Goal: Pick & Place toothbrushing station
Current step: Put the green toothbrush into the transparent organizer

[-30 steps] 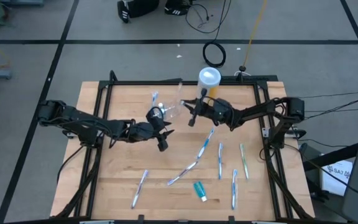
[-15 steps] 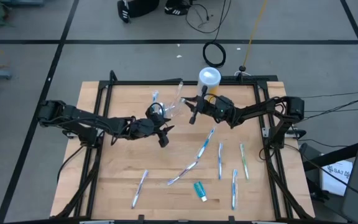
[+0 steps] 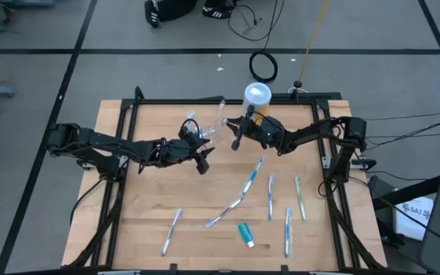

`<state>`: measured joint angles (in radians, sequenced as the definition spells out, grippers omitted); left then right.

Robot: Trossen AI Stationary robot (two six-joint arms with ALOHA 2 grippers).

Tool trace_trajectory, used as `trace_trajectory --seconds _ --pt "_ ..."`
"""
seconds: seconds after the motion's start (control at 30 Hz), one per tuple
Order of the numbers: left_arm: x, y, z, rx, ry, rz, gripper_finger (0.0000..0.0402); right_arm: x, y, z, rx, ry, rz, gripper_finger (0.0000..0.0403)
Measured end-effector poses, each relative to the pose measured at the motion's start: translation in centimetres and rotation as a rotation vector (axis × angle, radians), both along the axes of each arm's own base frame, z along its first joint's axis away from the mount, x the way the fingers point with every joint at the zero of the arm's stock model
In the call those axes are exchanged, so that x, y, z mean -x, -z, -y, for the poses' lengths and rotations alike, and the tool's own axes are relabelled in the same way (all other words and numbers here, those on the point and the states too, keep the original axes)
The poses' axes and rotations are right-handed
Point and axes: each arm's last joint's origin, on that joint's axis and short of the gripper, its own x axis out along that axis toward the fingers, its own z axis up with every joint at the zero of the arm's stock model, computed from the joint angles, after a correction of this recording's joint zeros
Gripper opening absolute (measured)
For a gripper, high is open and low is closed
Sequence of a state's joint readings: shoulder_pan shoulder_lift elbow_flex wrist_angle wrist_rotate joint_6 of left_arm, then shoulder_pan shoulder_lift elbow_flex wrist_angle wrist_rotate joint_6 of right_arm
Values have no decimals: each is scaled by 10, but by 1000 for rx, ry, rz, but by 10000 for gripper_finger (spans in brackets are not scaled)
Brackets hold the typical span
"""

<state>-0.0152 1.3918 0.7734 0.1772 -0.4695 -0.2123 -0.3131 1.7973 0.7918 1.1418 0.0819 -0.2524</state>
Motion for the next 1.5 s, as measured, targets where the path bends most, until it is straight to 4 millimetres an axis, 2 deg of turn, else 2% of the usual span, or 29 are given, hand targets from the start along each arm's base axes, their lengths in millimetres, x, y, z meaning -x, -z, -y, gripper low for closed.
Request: trace_trajectory --seconds 0.1,0.23,0.67,0.9,1.17,1.5 --pt "0 0 0 0 -1 0 168 1 -9 -1 39 -1 67 15" --pt "0 0 0 0 0 -1 168 2 -16 -1 -9 -17 153 15" --pt "0 0 0 15 -7 7 168 0 -1 -1 -91 -36 16 15" --pt "0 0 0 24 -11 12 168 0 0 -1 -91 -36 6 19" --pt "0 0 1 38 19 11 168 1 5 1 -154 -30 -25 52" --pt "0 0 1 36 20 10 168 1 7 1 -161 -28 -42 120"
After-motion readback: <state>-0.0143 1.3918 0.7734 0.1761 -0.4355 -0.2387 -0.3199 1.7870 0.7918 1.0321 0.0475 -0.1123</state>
